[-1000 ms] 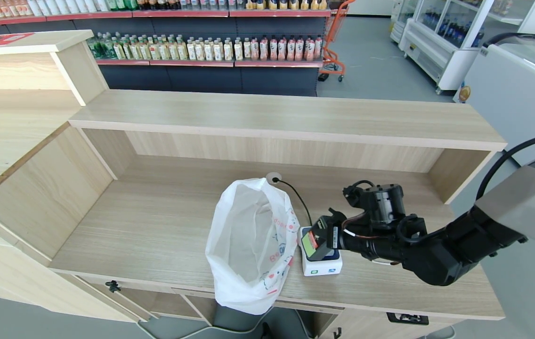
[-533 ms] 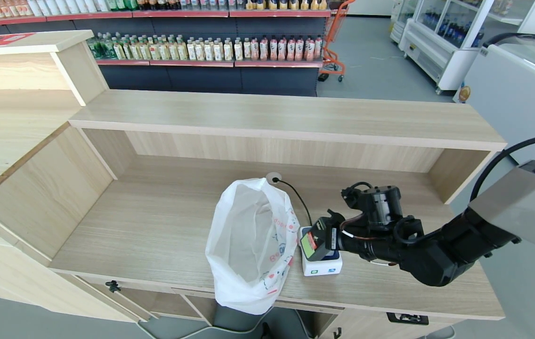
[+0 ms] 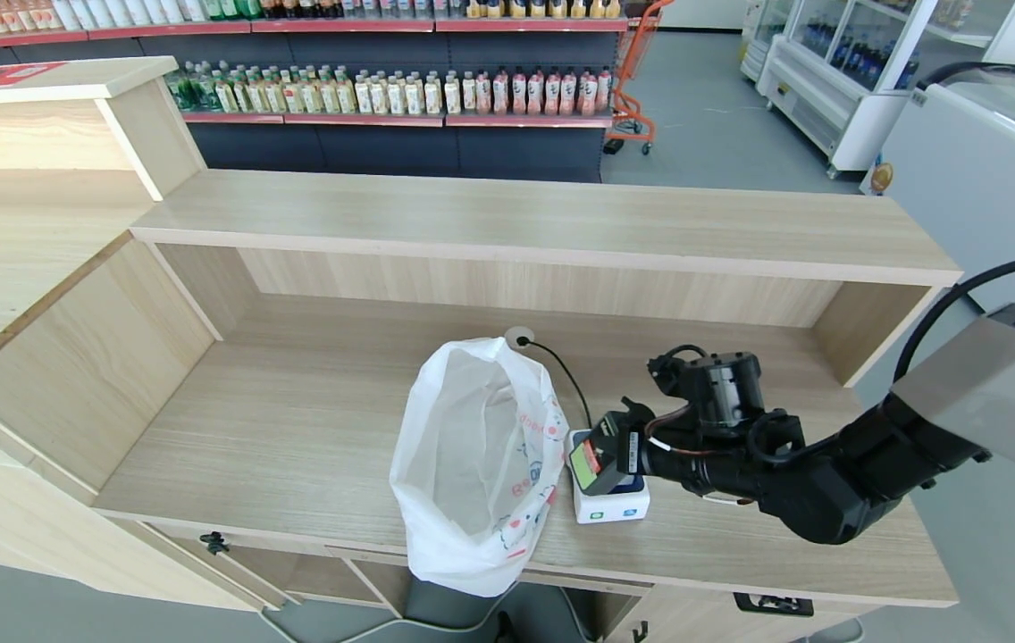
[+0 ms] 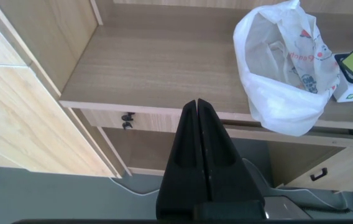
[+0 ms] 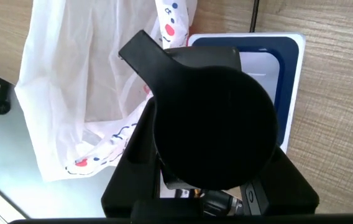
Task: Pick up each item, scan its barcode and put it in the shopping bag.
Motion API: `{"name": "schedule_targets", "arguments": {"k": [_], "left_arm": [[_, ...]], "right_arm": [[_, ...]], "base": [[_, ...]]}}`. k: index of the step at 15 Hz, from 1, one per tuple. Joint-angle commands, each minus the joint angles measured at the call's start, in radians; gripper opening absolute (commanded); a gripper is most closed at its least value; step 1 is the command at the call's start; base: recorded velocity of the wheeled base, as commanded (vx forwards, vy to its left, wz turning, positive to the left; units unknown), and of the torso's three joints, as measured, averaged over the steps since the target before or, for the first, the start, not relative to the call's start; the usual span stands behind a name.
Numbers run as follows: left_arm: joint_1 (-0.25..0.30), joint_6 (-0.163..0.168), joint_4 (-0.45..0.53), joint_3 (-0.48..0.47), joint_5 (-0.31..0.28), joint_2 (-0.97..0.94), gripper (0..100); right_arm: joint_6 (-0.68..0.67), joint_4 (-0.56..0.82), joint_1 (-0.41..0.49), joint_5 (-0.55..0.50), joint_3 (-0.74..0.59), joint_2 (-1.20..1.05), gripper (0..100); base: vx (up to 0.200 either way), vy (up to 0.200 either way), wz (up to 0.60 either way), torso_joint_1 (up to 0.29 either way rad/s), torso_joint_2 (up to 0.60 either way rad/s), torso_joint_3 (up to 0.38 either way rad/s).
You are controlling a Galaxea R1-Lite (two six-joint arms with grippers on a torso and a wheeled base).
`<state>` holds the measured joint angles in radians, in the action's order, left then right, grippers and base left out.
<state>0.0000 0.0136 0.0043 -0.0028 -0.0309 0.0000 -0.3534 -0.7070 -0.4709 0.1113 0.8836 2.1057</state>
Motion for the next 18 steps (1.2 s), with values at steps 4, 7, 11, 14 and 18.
{"name": "schedule_targets", "arguments": {"k": [4, 7, 11, 14, 18], "left_arm": [[0.000, 0.000, 0.000, 0.000, 0.000, 0.002, 0], [0.000, 0.003, -0.001, 0.000, 0.000, 0.000, 0], [0.000, 0.006, -0.001, 0.000, 0.000, 0.000, 0], [0.000, 0.006, -0.001, 0.000, 0.000, 0.000, 0], [0.000, 0.008, -0.001, 0.001, -0.001, 0.000, 0]], "right_arm": [[0.102, -0.003, 0.072, 0.002, -0.018, -0.199, 0], [0.217, -0.002, 0.103, 0.004, -0.035, -0.308, 0], [0.291, -0.003, 0.113, 0.002, -0.109, -0.377, 0], [0.413, -0.011, 0.129, 0.004, -0.144, -0.378, 0], [0.433, -0.011, 0.123, 0.013, -0.170, -0.380, 0]], "base": [[0.000, 0.000, 0.00, 0.000, 0.00, 0.000], [0.000, 0.000, 0.00, 0.000, 0.00, 0.000], [0.000, 0.100, 0.00, 0.001, 0.00, 0.000], [0.000, 0.200, 0.00, 0.007, 0.00, 0.002], [0.000, 0.200, 0.00, -0.004, 0.00, 0.002]]}}
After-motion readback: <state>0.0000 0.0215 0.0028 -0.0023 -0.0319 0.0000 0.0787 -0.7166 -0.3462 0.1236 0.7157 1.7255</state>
